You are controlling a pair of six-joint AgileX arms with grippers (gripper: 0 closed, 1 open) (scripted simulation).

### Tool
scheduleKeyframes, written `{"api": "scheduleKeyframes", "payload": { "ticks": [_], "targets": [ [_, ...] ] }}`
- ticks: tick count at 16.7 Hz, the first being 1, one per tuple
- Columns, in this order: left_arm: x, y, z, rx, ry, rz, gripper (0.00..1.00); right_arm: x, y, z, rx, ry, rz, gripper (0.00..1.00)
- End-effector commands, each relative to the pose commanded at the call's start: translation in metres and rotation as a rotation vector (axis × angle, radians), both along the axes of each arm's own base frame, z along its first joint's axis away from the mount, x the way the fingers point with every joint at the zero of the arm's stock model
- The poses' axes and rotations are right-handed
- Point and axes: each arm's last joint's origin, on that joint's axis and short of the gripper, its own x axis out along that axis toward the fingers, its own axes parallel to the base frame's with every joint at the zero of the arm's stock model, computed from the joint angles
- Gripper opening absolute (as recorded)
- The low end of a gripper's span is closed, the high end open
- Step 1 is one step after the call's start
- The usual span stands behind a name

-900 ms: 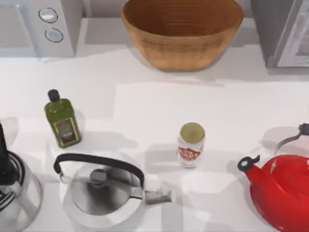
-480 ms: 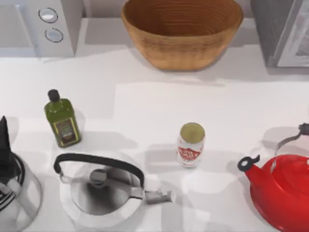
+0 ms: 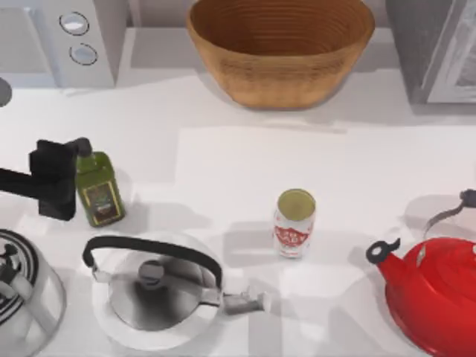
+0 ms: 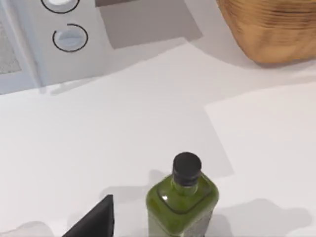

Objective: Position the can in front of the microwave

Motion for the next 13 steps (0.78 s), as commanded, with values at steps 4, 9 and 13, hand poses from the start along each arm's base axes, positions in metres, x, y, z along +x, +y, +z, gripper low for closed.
{"api": "scheduleKeyframes", "payload": {
  "ticks": [4, 9, 13],
  "targets": [
    [0.054, -0.052, 0.033, 0.097, 0.261, -0.149, 1.0, 0.0, 0.0, 0.0, 0.0, 0.0, 0.0, 1.0],
    [0.12, -0.146, 0.03, 0.263, 0.554, -0.305, 1.0, 0.0, 0.0, 0.0, 0.0, 0.0, 0.0, 1.0],
    [0.149, -0.221, -0.007, 0.404, 0.738, -0.389, 1.0, 0.0, 0.0, 0.0, 0.0, 0.0, 0.0, 1.0]
  ]
}}
